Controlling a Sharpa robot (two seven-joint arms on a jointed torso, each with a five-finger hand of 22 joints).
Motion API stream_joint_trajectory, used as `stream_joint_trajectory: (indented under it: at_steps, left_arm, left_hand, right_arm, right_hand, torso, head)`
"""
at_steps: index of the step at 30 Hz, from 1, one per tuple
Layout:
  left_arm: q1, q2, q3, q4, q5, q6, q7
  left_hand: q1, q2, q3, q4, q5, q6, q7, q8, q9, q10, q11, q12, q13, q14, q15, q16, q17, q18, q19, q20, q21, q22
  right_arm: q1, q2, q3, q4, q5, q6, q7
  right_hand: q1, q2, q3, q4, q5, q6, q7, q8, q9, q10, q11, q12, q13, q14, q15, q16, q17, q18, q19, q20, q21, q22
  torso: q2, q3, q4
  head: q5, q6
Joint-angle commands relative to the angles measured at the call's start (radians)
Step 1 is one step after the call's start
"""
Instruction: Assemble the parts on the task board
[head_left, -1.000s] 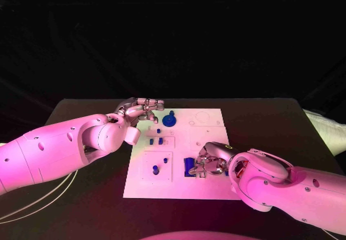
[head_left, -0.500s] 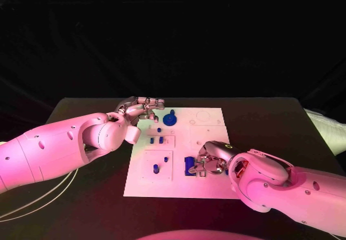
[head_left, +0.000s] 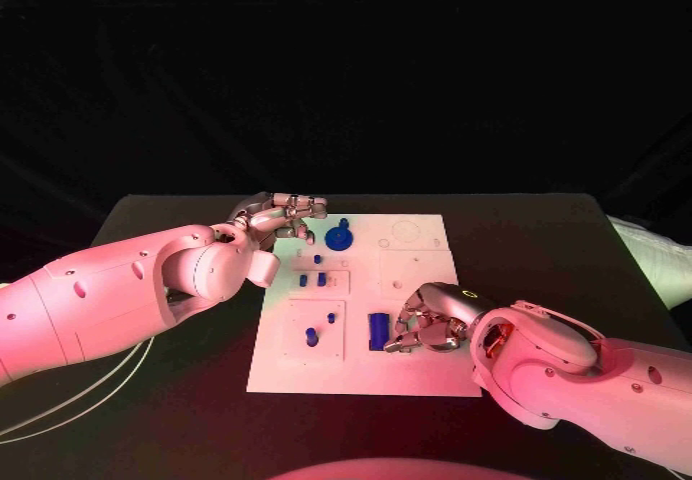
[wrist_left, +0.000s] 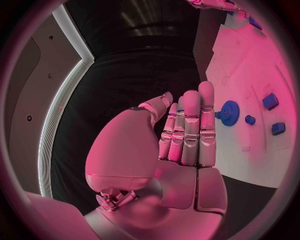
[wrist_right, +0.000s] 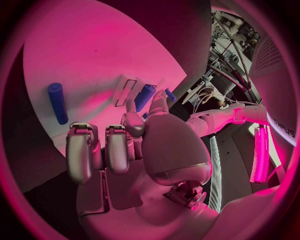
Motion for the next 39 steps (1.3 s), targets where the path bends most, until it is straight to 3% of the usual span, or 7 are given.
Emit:
stream_joint_trajectory:
  at_steps: [1, 6, 11, 14, 22, 26, 39]
  left_arm:
    - [0.0, 0.0, 0.001, 0.002, -0.013, 0.017, 0.002]
    - [0.0, -0.002, 0.001, 0.003, -0.017, 0.016, 0.003]
    - [0.0, -0.005, 0.001, 0.006, -0.019, 0.015, 0.003]
    - [0.0, -0.006, 0.001, 0.007, -0.019, 0.015, 0.004]
    - [0.0, -0.004, 0.001, 0.006, -0.019, 0.015, 0.005]
    - [0.0, -0.004, 0.001, 0.007, -0.019, 0.015, 0.006]
    - [0.0, -0.005, 0.001, 0.007, -0.019, 0.015, 0.006]
  left_hand:
    - [0.006, 0.001, -0.001, -0.006, 0.002, -0.009, 0.0, 0.002, 0.0, -0.005, 0.0, 0.003, 0.001, -0.01, 0.0, 0.001, -0.001, 0.012, 0.004, -0.001, -0.003, -0.001]
    - [0.006, 0.001, -0.001, -0.006, 0.002, -0.009, 0.0, 0.002, 0.0, -0.005, 0.0, 0.003, 0.001, -0.01, 0.0, 0.001, -0.001, 0.012, 0.004, -0.001, -0.003, -0.001]
    - [0.007, 0.002, 0.0, -0.007, 0.002, -0.009, 0.0, 0.003, 0.0, -0.005, -0.001, 0.004, 0.001, -0.01, 0.0, 0.001, -0.001, 0.012, 0.005, -0.001, -0.003, -0.001]
    - [0.007, 0.002, 0.0, -0.007, 0.002, -0.009, 0.0, 0.003, 0.0, -0.005, -0.001, 0.004, 0.001, -0.01, 0.0, 0.001, -0.001, 0.012, 0.005, -0.001, -0.003, -0.001]
    - [0.007, 0.002, 0.0, -0.007, 0.002, -0.009, 0.0, 0.003, 0.0, -0.005, -0.001, 0.004, 0.001, -0.01, 0.0, 0.001, -0.001, 0.012, 0.005, -0.001, -0.003, -0.001]
    - [0.007, 0.002, 0.0, -0.007, 0.002, -0.009, 0.0, 0.003, 0.0, -0.005, -0.001, 0.004, 0.001, -0.01, 0.0, 0.001, -0.001, 0.012, 0.005, -0.001, -0.003, -0.001]
    - [0.01, 0.003, 0.0, -0.008, 0.002, -0.008, 0.0, 0.004, 0.001, -0.004, -0.001, 0.006, 0.002, -0.011, 0.0, 0.001, -0.002, 0.012, 0.005, -0.001, -0.004, -0.002]
  right_arm:
    - [0.003, -0.027, 0.001, 0.016, 0.096, -0.096, 0.129]
    - [0.018, -0.084, 0.002, 0.032, 0.131, -0.084, 0.156]
    - [0.033, -0.153, 0.002, 0.044, 0.059, -0.037, 0.115]
    - [0.036, -0.181, 0.002, 0.045, 0.011, 0.0, 0.095]
    - [0.036, -0.206, 0.0, 0.038, -0.08, 0.047, -0.004]
    - [0.034, -0.208, -0.001, 0.034, -0.103, 0.065, -0.059]
    - [0.027, -0.194, -0.002, 0.01, -0.135, 0.113, -0.105]
  right_hand:
    - [0.027, 0.012, 0.013, -0.01, 0.019, -0.024, 0.008, -0.017, -0.006, -0.008, 0.006, -0.008, -0.003, 0.074, 0.013, 0.002, 0.102, -0.017, 0.013, 0.005, 0.006, 0.073]
    - [0.055, 0.029, 0.024, -0.026, 0.03, -0.027, 0.013, -0.03, -0.01, -0.013, 0.011, -0.015, -0.008, 0.073, 0.019, 0.0, 0.1, -0.017, 0.012, 0.011, 0.006, 0.073]
    - [0.131, 0.077, 0.065, -0.071, 0.033, -0.014, 0.014, -0.042, -0.013, -0.023, 0.01, -0.04, -0.027, 0.071, 0.018, -0.003, 0.097, -0.016, 0.011, 0.012, 0.005, 0.072]
    - [0.142, 0.088, 0.075, -0.08, 0.03, -0.005, 0.013, -0.047, -0.014, -0.024, 0.009, -0.051, -0.035, 0.07, 0.018, -0.006, 0.093, -0.017, 0.012, 0.012, 0.006, 0.074]
    - [0.086, 0.084, 0.057, -0.048, 0.089, 0.018, 0.009, -0.061, -0.019, -0.001, 0.006, -0.034, -0.02, 0.071, 0.016, -0.008, 0.093, -0.018, 0.016, 0.011, 0.011, 0.081]
    - [0.071, 0.079, 0.052, -0.034, 0.119, 0.024, 0.007, -0.067, -0.02, 0.001, 0.005, -0.036, -0.02, 0.071, 0.014, -0.008, 0.093, -0.018, 0.016, 0.01, 0.01, 0.081]
    - [0.058, 0.075, 0.048, -0.019, 0.136, 0.039, 0.003, -0.067, -0.019, 0.001, 0.002, -0.04, -0.022, 0.07, 0.012, -0.013, 0.088, -0.017, 0.014, 0.009, 0.008, 0.077]
  torso:
    - [0.0, 0.0001, 0.0001]
    - [-0.001, -0.0006, -0.0007]
    - [-0.001, 0.0001, -0.0037]
    - [-0.001, 0.0005, -0.0052]
    - [0.0, 0.0009, -0.0074]
    - [0.0, 0.0001, -0.0033]
    - [0.001, 0.0009, -0.0027]
  head:
    - [-0.002, 0.002]
    - [-0.005, 0.002]
    - [-0.012, 0.007]
    - [-0.015, 0.008]
    - [-0.023, 0.012]
    - [-0.028, 0.014]
    - [-0.027, 0.012]
